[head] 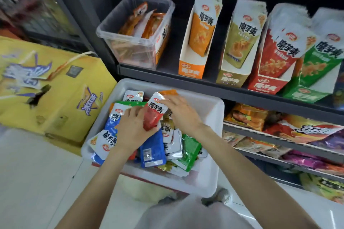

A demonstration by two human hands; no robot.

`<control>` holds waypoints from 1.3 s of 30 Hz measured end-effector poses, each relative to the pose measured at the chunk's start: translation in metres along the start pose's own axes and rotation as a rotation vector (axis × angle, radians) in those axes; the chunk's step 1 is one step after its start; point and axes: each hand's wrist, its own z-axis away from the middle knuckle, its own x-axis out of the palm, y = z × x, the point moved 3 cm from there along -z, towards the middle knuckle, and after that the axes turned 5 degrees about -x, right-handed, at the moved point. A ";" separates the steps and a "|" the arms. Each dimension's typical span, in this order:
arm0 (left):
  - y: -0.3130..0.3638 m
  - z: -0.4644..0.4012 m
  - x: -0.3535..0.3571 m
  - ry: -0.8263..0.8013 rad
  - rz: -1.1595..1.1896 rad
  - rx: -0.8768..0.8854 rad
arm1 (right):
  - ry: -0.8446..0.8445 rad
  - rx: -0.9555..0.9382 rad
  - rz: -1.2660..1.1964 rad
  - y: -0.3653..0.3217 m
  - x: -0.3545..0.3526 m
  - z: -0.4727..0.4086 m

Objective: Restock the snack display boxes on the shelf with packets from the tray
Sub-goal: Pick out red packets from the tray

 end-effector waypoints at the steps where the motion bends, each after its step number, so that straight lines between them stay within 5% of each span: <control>1: 0.001 0.000 0.001 -0.004 -0.015 0.013 | -0.025 -0.031 0.068 -0.002 0.004 -0.009; 7: 0.005 -0.006 -0.019 0.104 0.084 0.090 | 0.015 -0.036 0.164 0.003 0.001 -0.032; 10: 0.001 -0.008 -0.036 0.152 0.484 -0.002 | 0.239 0.166 -0.242 0.010 -0.034 -0.015; 13: 0.013 -0.010 -0.039 -0.034 0.823 -0.111 | 0.346 0.385 -0.869 0.014 -0.067 0.014; 18: 0.059 -0.003 -0.038 -0.121 1.006 -0.094 | 0.295 0.422 -0.942 0.020 -0.089 0.057; 23: 0.109 -0.005 -0.048 -0.125 0.888 0.175 | 0.736 0.438 -0.746 0.029 -0.118 0.110; 31: 0.185 -0.035 -0.052 0.170 0.783 0.413 | 1.328 0.475 -0.344 0.077 -0.200 0.187; 34: 0.224 -0.050 -0.045 0.297 0.587 0.578 | 1.321 0.458 -0.108 0.091 -0.226 0.183; 39: 0.263 -0.070 -0.029 0.437 0.331 0.707 | 1.064 0.468 0.281 0.118 -0.244 0.144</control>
